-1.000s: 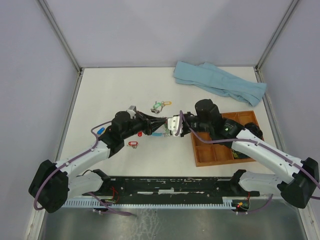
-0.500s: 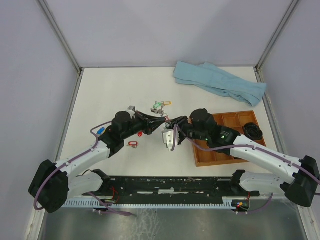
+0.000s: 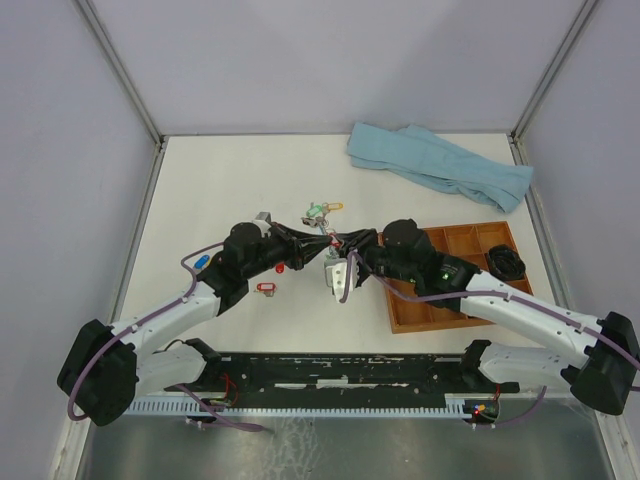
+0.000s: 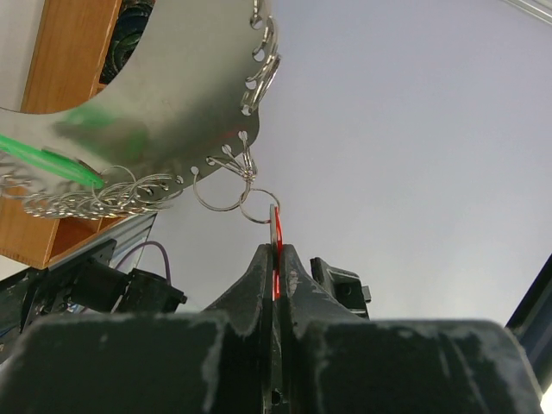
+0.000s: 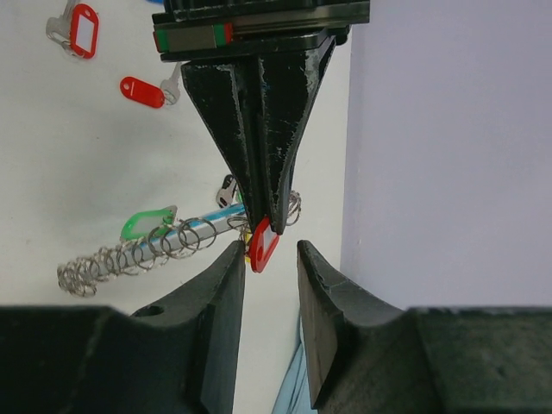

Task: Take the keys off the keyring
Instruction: Remove the key from the keyring.

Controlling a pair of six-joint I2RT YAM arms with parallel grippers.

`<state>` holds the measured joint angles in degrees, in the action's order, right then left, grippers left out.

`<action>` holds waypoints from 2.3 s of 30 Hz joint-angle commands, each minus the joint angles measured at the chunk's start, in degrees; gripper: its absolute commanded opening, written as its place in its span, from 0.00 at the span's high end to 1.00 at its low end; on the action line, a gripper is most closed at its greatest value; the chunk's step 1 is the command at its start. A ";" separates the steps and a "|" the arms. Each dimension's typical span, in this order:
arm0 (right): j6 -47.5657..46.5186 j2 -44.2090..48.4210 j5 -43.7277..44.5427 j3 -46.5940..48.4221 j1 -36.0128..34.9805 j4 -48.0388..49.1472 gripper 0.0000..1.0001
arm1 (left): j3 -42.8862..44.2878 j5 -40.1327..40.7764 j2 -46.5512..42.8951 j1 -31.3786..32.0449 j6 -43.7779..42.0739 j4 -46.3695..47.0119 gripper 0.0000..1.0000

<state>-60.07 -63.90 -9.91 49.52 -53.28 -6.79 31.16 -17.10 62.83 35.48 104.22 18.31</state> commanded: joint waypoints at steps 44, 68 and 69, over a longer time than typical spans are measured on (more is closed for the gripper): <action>14.35 -2.07 -9.97 12.52 5.97 -14.32 0.99 | -8.30 -1.81 -16.93 -0.48 -32.76 10.51 0.50; 17.41 -7.28 -27.89 24.00 12.24 -32.61 0.99 | -14.59 1.61 -4.86 3.29 -79.51 33.19 0.69; 17.50 -7.47 -28.04 24.12 12.27 -32.78 0.99 | -14.36 2.19 -3.80 4.53 -79.90 33.45 0.68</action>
<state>-43.64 -70.87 -34.54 70.15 -41.45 -39.94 14.28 -16.49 55.96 36.88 28.69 46.39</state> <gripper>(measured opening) 0.026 0.310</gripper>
